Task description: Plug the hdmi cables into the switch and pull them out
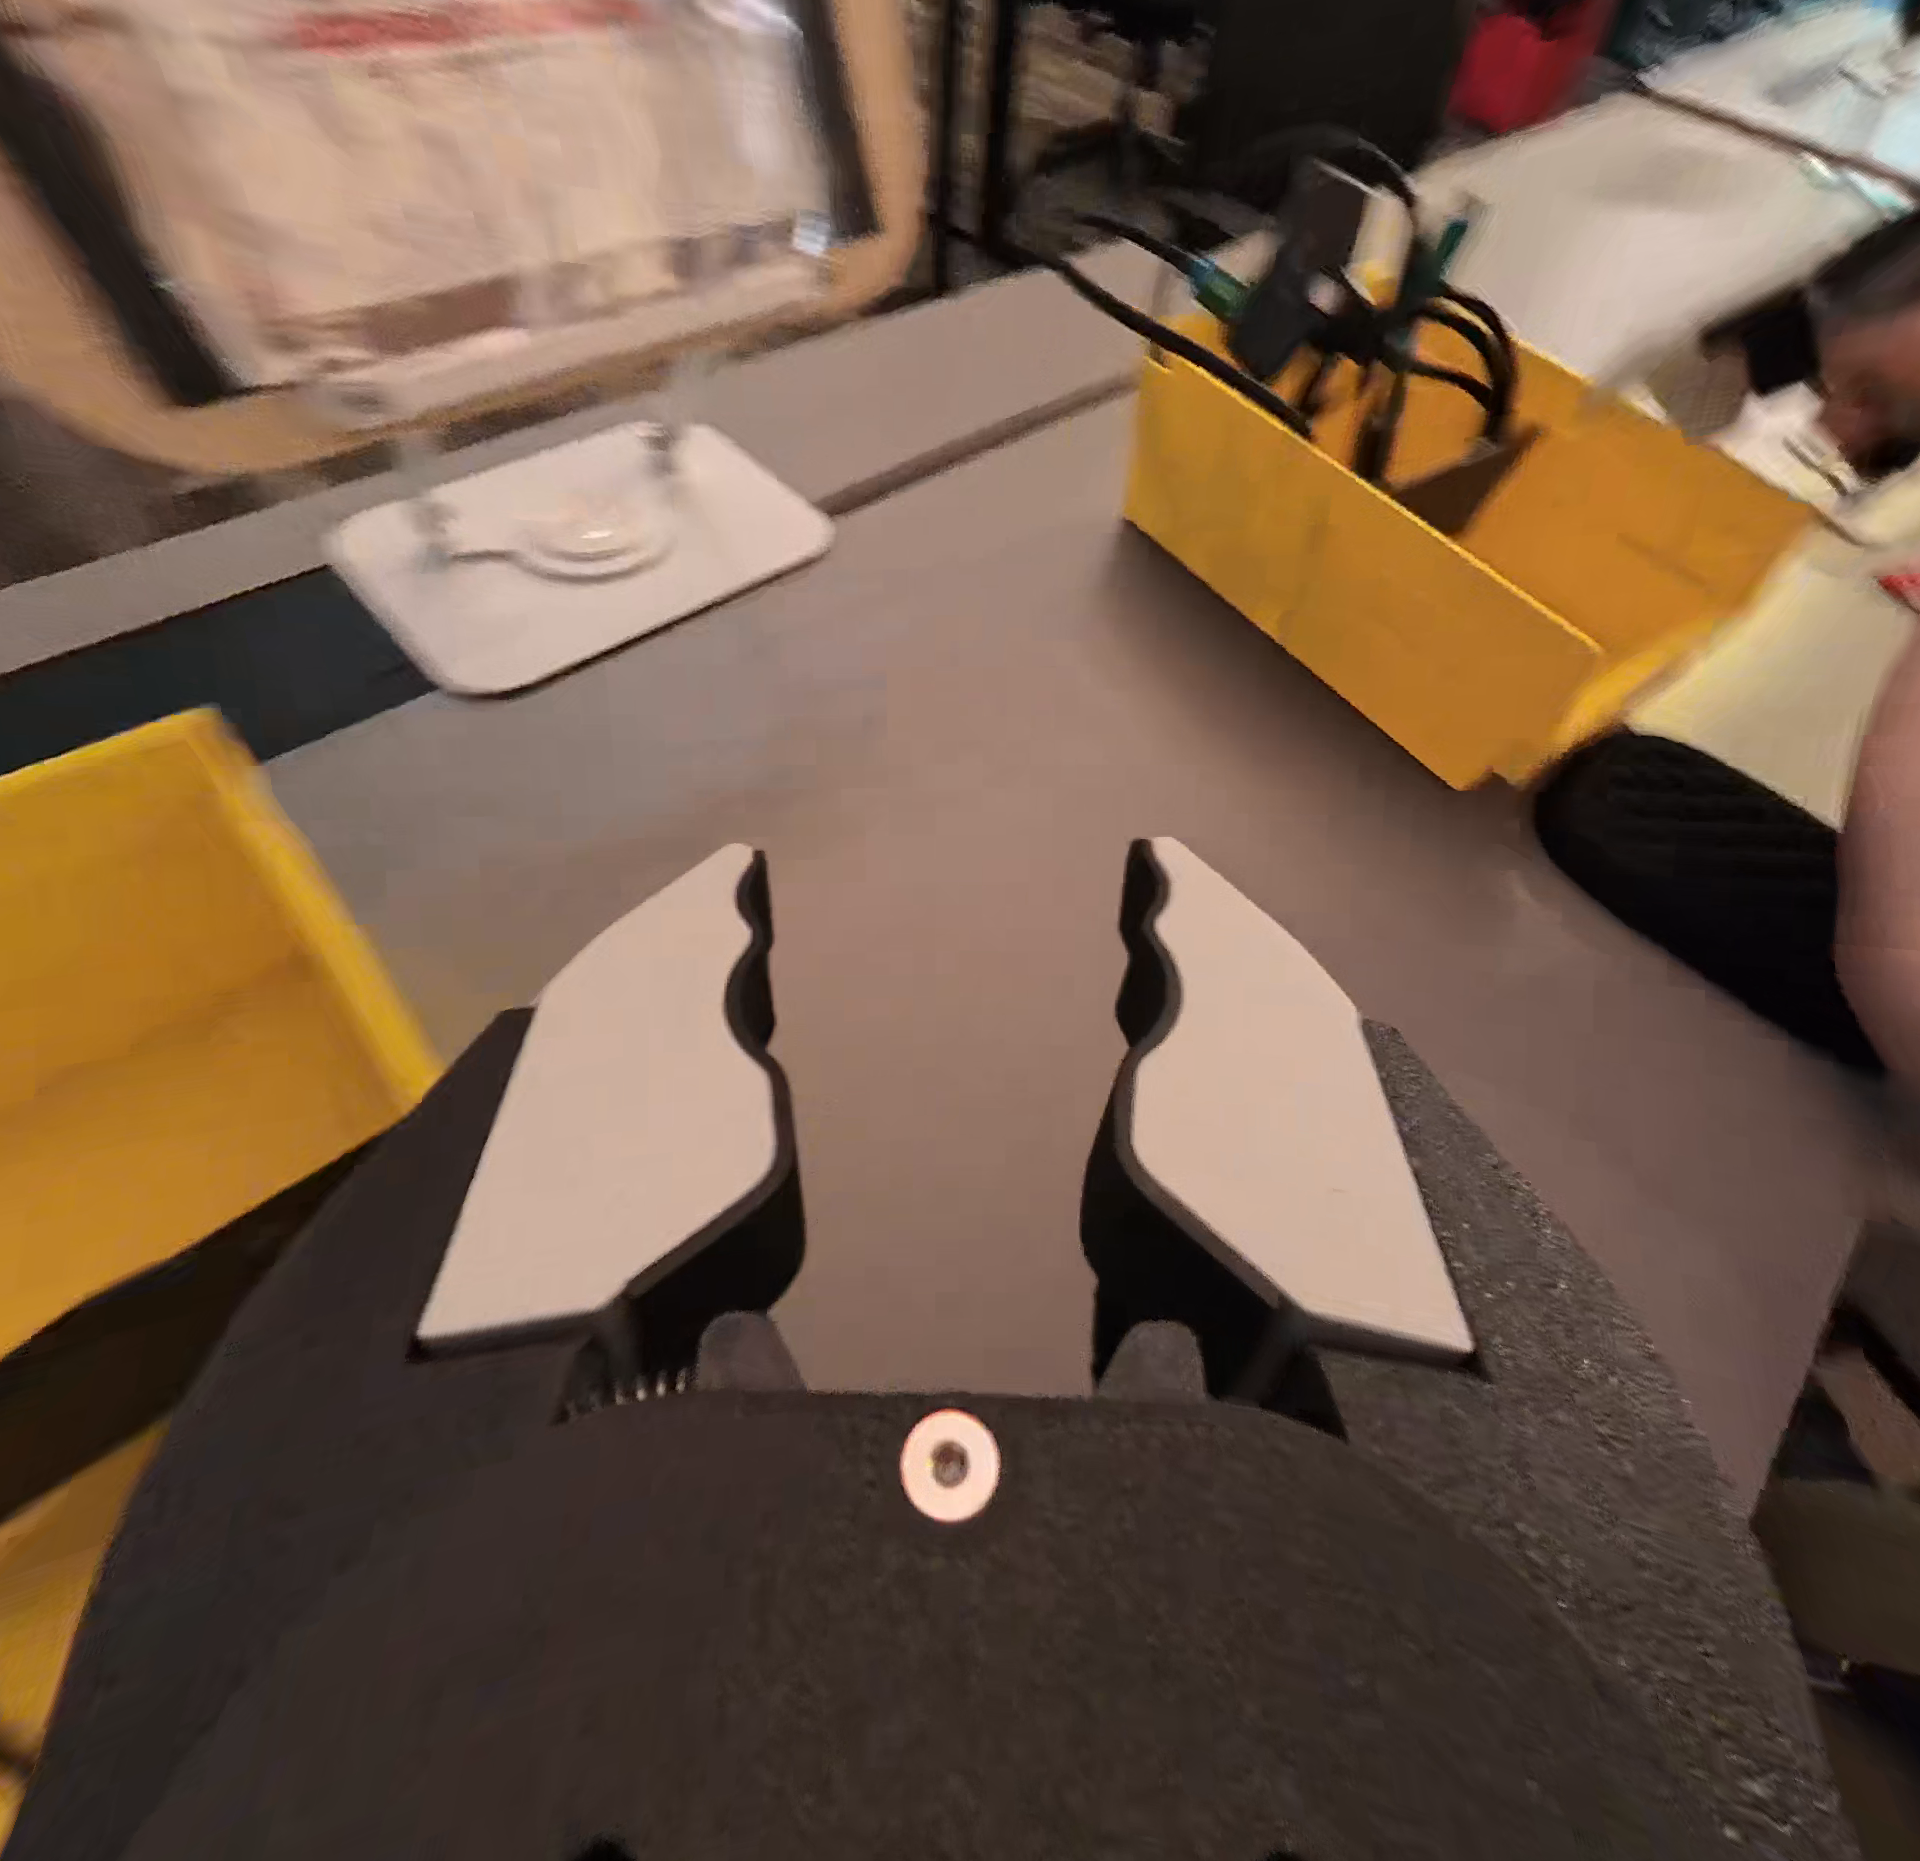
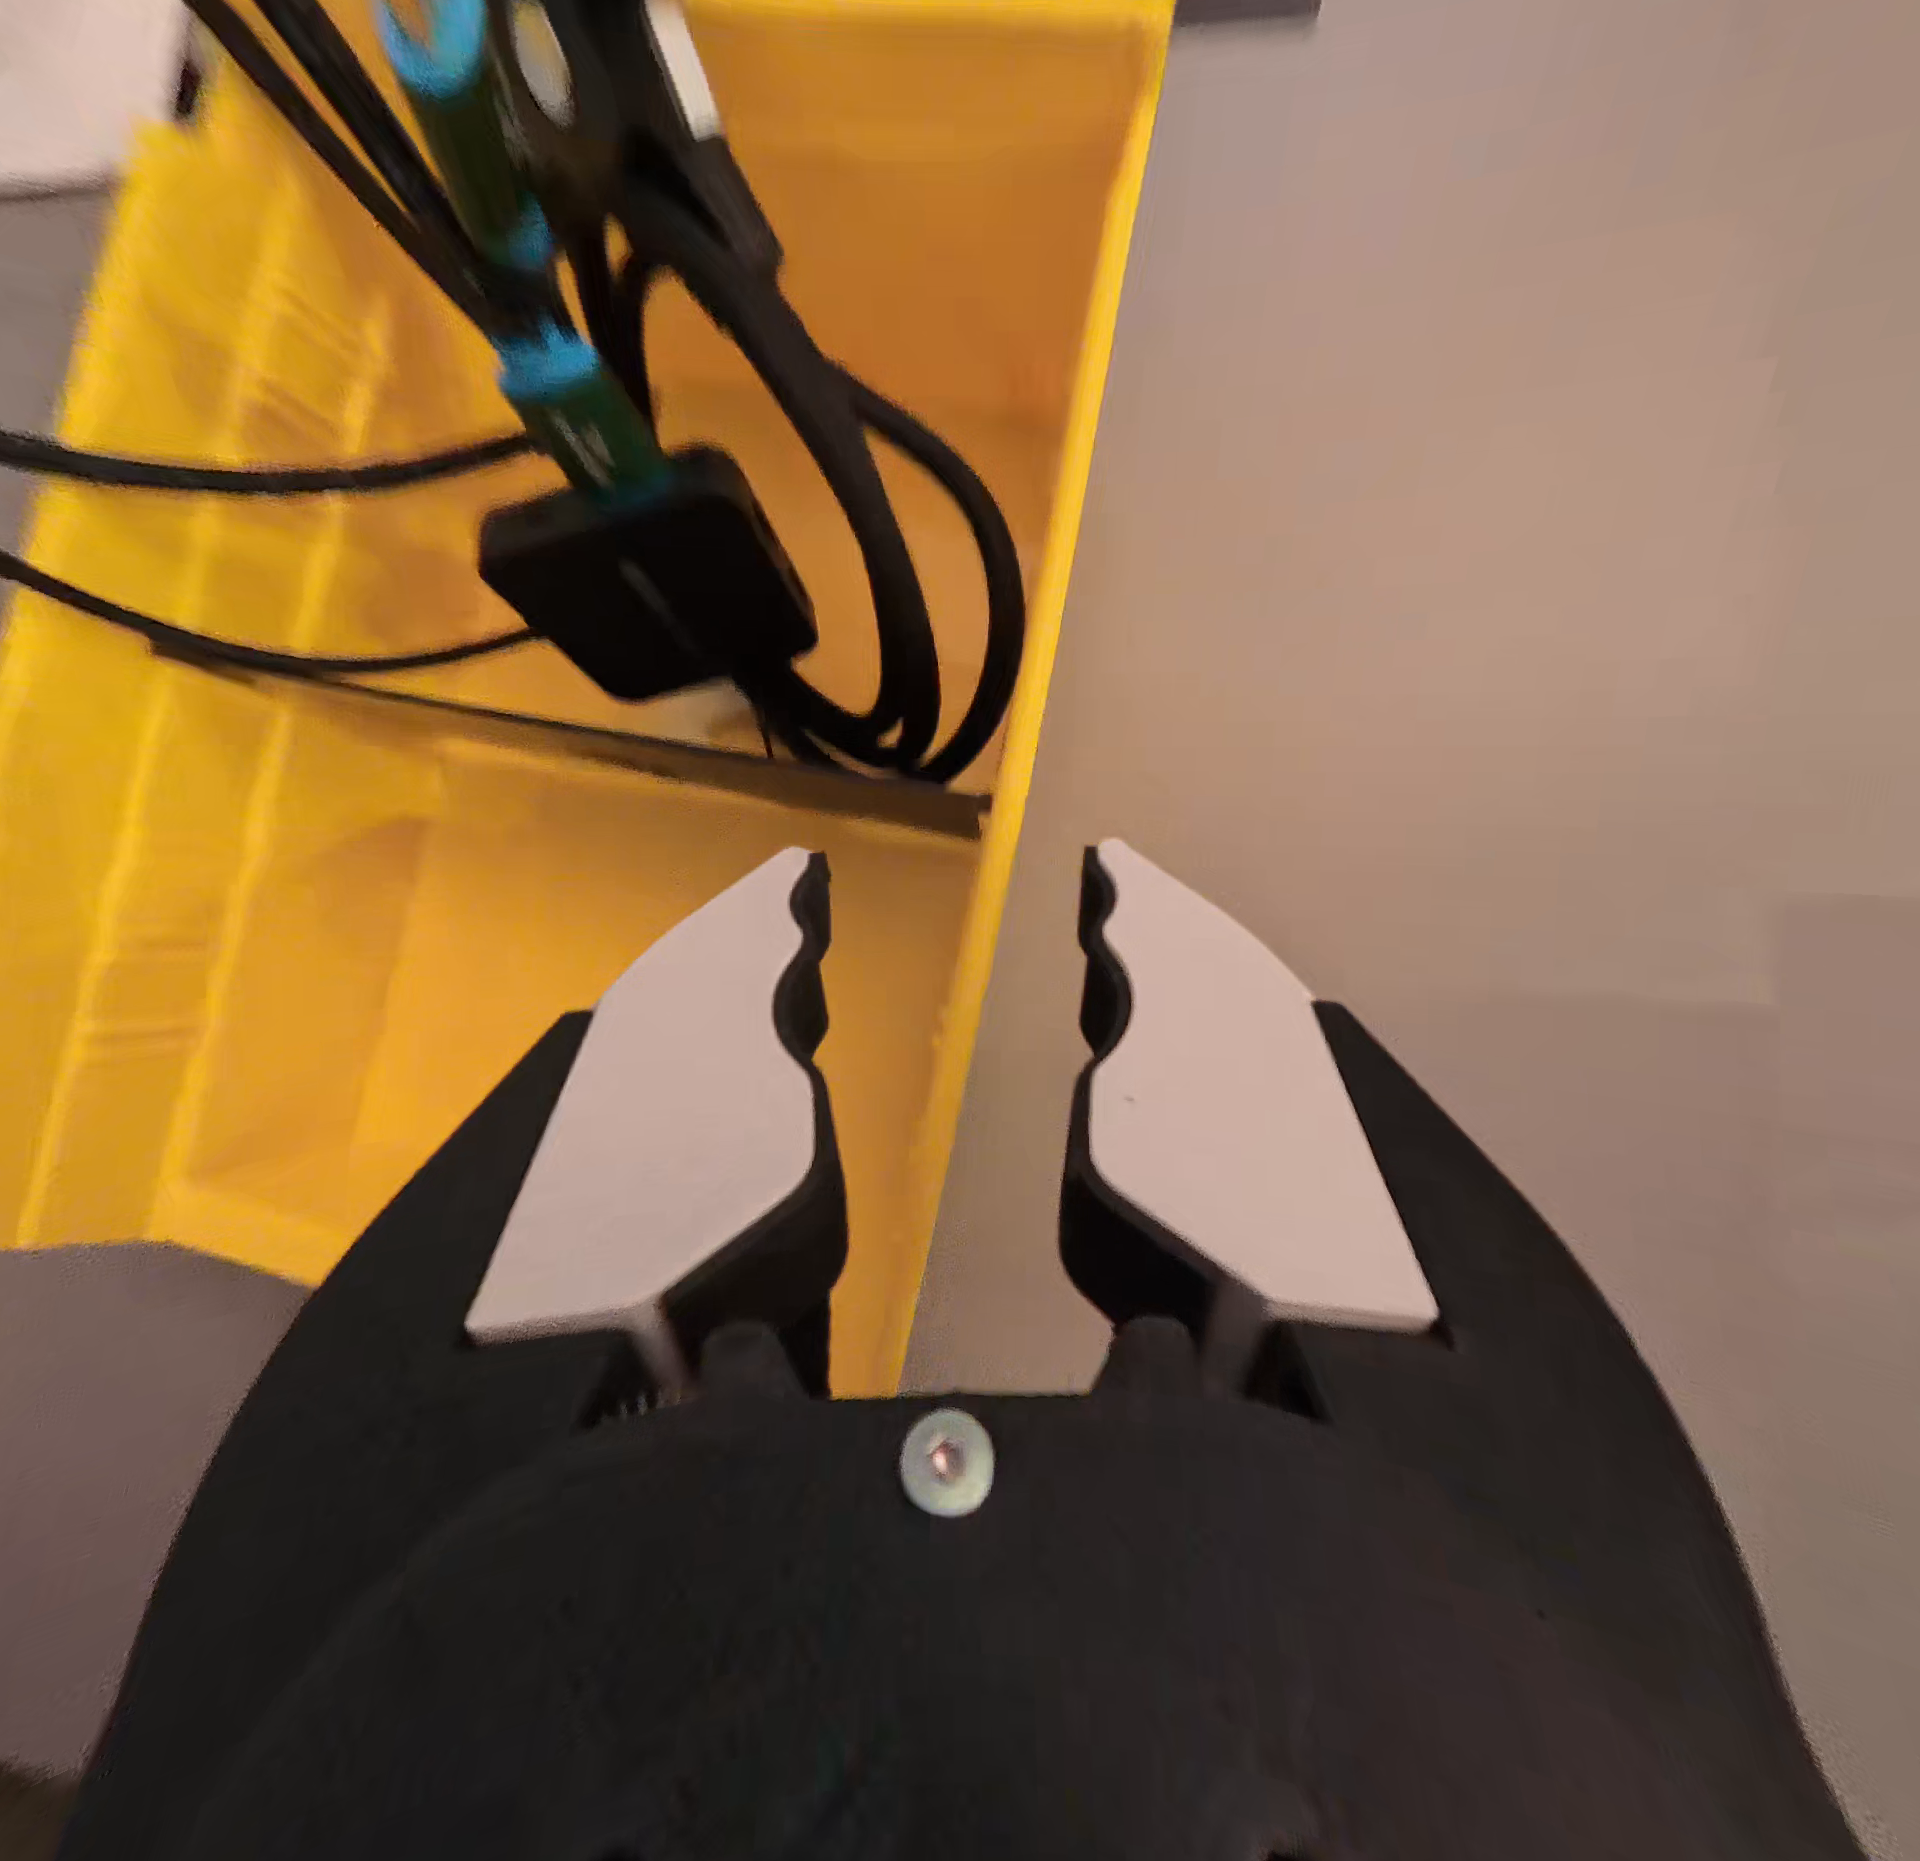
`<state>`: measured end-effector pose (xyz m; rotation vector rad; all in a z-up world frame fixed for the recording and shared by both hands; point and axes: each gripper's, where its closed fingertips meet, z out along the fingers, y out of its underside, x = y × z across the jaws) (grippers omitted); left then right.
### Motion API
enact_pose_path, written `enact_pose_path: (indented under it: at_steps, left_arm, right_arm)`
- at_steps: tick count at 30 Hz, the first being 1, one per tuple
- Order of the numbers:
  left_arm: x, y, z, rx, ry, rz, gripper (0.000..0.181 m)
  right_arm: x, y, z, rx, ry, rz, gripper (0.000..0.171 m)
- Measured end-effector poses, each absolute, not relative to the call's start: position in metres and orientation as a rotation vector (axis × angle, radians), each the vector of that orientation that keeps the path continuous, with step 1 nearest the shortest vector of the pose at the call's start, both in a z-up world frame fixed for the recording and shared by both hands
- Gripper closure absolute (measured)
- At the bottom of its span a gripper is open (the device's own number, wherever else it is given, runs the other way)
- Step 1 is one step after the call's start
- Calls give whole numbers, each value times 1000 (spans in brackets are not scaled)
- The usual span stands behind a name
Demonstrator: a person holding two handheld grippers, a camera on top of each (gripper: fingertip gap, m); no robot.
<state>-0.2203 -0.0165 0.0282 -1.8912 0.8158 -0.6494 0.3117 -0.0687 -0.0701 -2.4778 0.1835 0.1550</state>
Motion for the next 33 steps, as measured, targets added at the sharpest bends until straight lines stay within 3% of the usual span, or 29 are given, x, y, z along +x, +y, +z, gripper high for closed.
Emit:
enact_pose_path:
  at_steps: [2, 7, 13, 20, 24, 27, 33]
  left_arm:
    - [-271, -1, 35, -1931, 645, -552, 107]
    - [-417, 26, 4, -2175, 377, -77, 97]
    - [-497, 29, -30, -2340, 298, 49, 102]
    - [-518, 34, -72, -2451, 308, 19, 108]
    - [-529, 39, -90, -2469, 303, 32, 136]
    - [-512, 40, -98, -2470, 372, -87, 176]
    - [-477, 45, -98, -2405, 515, -35, 175]
  right_arm:
    - [303, -73, -85, -2546, 175, 222, 127]
    - [307, -79, -113, -2667, 231, 245, 161]
    - [307, -78, -114, -2671, 206, 225, 162]
    - [298, -78, -115, -2717, 142, 176, 163]
    - [284, -77, -114, -2757, 121, 216, 162]
    - [269, -73, -114, -2796, 86, 231, 163]
    - [223, -61, -114, -2922, 20, 261, 165]
